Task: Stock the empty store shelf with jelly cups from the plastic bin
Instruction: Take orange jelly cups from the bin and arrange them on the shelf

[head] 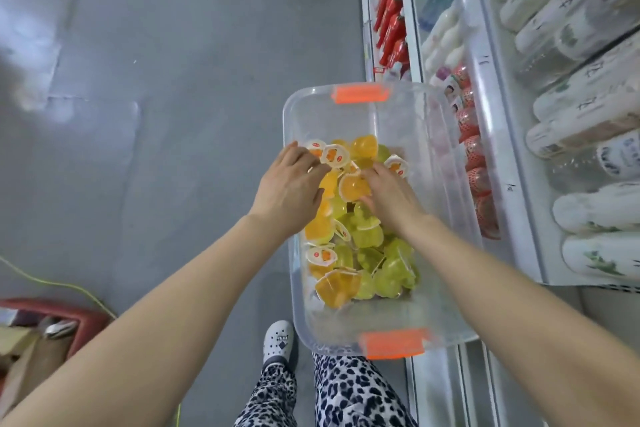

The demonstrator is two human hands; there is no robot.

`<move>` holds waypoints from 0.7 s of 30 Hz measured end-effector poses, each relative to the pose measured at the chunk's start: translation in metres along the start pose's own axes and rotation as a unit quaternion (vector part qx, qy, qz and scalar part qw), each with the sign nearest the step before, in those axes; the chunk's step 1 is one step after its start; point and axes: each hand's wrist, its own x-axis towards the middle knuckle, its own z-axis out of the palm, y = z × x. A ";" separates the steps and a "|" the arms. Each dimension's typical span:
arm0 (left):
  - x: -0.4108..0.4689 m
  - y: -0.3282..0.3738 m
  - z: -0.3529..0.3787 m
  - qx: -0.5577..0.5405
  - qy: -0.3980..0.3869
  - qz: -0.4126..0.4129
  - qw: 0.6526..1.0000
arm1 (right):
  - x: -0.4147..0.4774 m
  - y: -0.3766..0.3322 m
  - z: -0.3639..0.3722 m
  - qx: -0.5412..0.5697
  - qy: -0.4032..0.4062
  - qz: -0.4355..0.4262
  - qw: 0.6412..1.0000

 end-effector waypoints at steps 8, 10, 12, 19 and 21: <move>0.048 0.018 0.016 0.036 -0.087 -0.004 0.996 | -0.043 0.019 0.000 0.006 -0.015 0.079 0.997; 0.067 0.023 0.025 0.024 -0.113 -0.029 0.993 | -0.042 0.019 0.000 0.003 -0.024 0.092 0.995; 0.085 0.025 0.038 0.012 -0.146 -0.056 0.988 | -0.040 0.019 0.004 -0.002 -0.026 0.101 0.995; 0.107 0.014 0.074 0.001 -0.212 -0.137 0.968 | -0.049 0.031 0.015 -0.020 -0.008 0.090 0.996; 0.106 0.011 0.075 -0.012 -0.211 -0.143 0.967 | -0.049 0.030 0.018 0.044 -0.001 0.089 0.995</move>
